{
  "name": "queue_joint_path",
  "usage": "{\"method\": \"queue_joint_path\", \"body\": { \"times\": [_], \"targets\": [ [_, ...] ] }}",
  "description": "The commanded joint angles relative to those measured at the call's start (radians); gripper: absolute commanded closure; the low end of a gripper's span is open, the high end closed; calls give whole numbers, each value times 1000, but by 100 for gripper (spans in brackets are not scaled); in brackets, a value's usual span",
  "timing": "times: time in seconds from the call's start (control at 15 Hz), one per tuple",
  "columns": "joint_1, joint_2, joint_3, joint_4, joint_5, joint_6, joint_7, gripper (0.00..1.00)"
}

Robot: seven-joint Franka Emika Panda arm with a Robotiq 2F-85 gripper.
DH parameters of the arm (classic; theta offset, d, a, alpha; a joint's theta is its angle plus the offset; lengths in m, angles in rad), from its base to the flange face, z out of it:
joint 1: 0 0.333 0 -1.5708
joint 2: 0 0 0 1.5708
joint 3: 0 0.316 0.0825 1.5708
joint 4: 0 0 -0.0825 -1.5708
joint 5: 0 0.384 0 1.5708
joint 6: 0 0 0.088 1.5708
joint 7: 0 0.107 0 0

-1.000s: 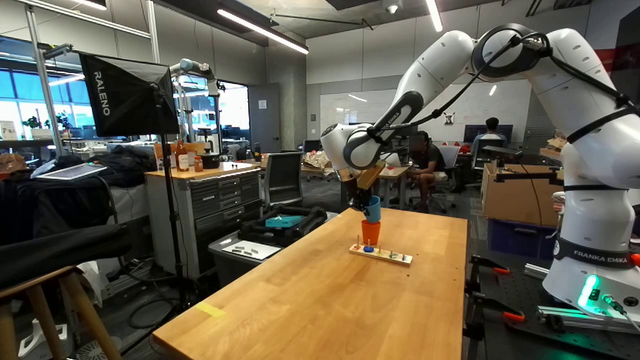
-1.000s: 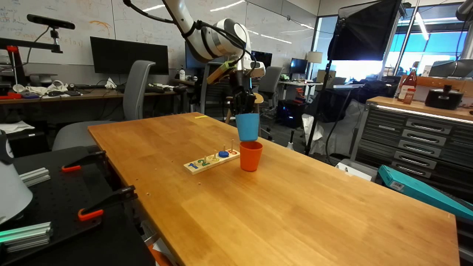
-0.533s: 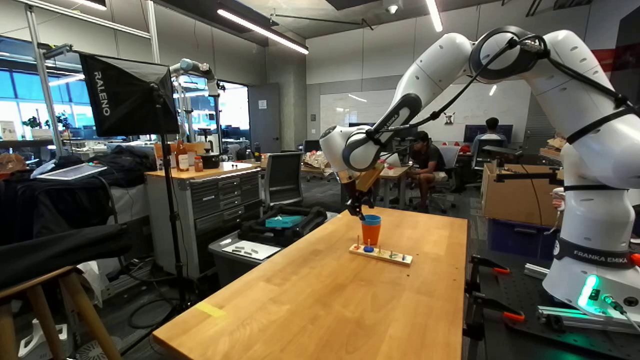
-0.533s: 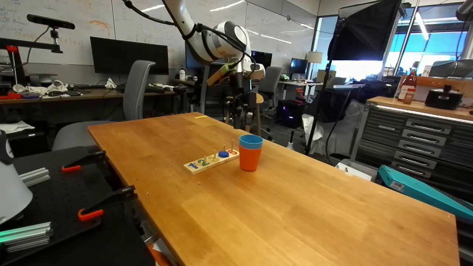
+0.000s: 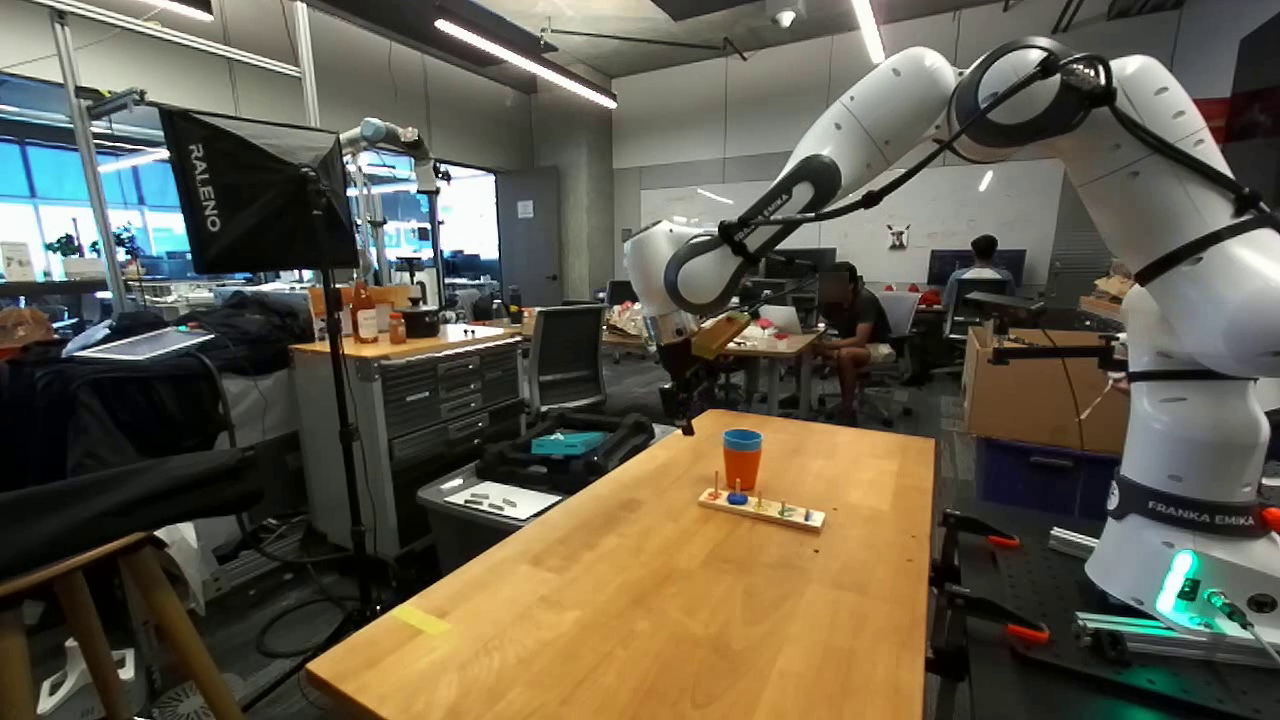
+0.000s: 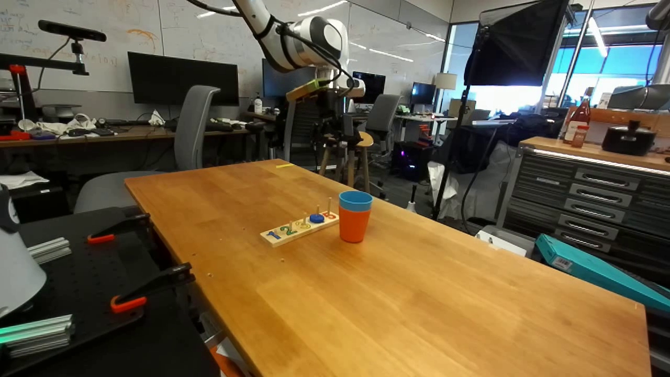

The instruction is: Put the blue cup in the orange cup

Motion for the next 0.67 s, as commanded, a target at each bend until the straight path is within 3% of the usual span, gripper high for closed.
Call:
{"method": "queue_joint_path", "body": {
  "times": [0.0, 0.33, 0.6],
  "targets": [
    [-19, -45, 64, 33, 98, 14, -113, 0],
    [-13, -51, 101, 104, 169, -2, -180, 0],
    [-4, -43, 96, 143, 158, -17, -193, 0]
  ]
}}
